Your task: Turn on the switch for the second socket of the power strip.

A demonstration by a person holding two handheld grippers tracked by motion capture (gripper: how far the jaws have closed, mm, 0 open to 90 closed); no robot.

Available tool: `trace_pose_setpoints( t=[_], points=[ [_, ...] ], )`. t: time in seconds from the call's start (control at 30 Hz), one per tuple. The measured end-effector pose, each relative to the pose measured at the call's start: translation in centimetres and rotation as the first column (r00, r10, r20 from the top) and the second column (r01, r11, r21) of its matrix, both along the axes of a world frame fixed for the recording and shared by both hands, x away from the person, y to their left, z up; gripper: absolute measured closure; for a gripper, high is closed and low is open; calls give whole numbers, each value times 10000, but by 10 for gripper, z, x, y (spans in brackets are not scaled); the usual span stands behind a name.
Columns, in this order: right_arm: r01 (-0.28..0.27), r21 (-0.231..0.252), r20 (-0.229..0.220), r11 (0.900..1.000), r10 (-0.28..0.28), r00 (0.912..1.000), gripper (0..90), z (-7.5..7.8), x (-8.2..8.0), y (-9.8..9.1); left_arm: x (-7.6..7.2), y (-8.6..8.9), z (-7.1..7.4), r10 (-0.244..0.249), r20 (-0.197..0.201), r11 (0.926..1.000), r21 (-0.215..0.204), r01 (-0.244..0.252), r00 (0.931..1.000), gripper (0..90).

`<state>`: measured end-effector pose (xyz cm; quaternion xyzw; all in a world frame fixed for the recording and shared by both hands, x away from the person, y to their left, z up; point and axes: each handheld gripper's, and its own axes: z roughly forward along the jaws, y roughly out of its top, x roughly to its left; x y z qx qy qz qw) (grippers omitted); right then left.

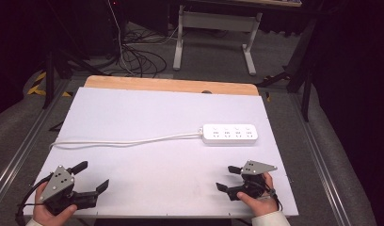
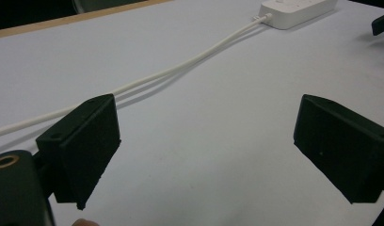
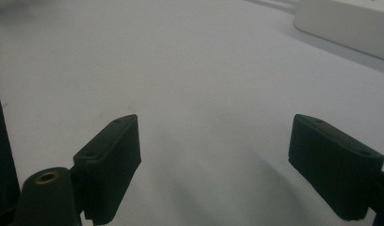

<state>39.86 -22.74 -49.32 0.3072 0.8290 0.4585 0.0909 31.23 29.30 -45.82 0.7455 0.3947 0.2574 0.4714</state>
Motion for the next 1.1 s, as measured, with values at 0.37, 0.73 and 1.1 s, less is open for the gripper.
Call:
trace_pose_setpoints(
  t=[0.37, 0.73, 1.1],
  points=[
    [263, 146, 535, 9995, -271, 9982, 181, 2, -2, -2, 2, 1, -2, -114, -5, 9999, 19, 114, 9999, 64],
    [151, -28, 1046, 9999, -147, 9944, 181, 7, -4, -3, 4, 3, -3, -79, 68, 9998, -196, 80, 9999, 65],
    [190, 6, 1258, 9998, -189, 9919, 181, 9, -7, -2, 3, 2, -3, -62, 135, 10000, -7, 63, 9999, 65]
  ],
)
